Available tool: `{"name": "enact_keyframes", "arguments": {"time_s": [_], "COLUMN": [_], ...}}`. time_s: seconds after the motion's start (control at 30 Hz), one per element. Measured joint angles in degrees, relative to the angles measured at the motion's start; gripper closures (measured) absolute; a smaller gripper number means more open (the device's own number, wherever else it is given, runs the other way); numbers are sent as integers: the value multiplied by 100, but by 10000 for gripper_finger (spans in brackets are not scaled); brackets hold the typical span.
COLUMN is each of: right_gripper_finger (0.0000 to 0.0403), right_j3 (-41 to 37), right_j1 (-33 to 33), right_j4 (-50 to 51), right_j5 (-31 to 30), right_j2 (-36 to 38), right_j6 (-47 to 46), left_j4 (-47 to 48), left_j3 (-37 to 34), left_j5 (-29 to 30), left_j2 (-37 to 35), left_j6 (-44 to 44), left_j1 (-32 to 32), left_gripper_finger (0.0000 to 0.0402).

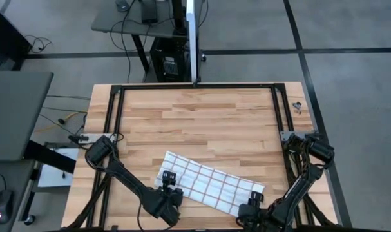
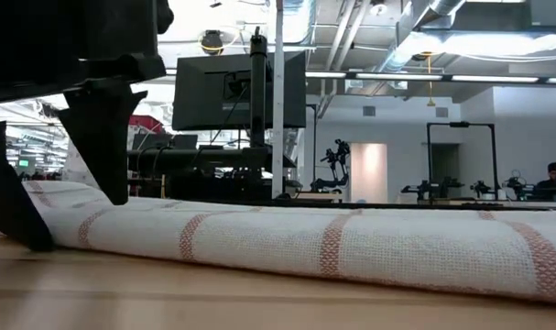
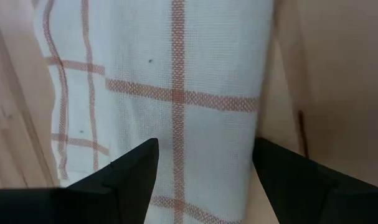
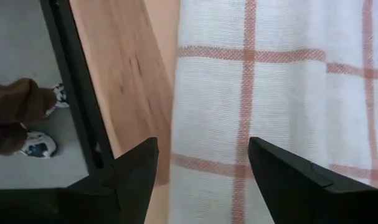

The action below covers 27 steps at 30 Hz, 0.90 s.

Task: Roll towel
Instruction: Fold the white towel

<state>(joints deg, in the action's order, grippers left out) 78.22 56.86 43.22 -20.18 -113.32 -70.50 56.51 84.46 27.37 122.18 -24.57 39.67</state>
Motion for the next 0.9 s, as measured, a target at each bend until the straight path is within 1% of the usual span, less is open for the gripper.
{"name": "enact_keyframes", "arguments": {"time_s": [0.23, 0.43, 0.6, 0.73, 0.83, 0.9], "right_gripper_finger": [161, 172, 183, 190, 201, 219], "right_j3": [0, 37, 46, 55, 48, 42], "right_j1": [15, -123, -124, -125, -129, -129], "right_j4": [-347, 164, 220, 378, 385, 341], "right_j5": [-80, -50, -44, -41, -28, -19], "right_j2": [-235, -517, -706, -717, -721, -721], "right_j6": [387, 168, 321, 282, 283, 282], "left_j4": [-7, -21, -44, -65, -100, -151], "left_j3": [-11, -15, -22, -35, -37, -37], "left_j5": [-25, -9, 17, 204, 237, 225], "left_j2": [18, 30, 29, 31, 36, 40], "left_j6": [-159, -317, -322, -374, -310, -282], "left_j1": [-16, -21, -31, -34, -53, -71], "left_gripper_finger": [155, 155, 155, 157, 179, 214]}}
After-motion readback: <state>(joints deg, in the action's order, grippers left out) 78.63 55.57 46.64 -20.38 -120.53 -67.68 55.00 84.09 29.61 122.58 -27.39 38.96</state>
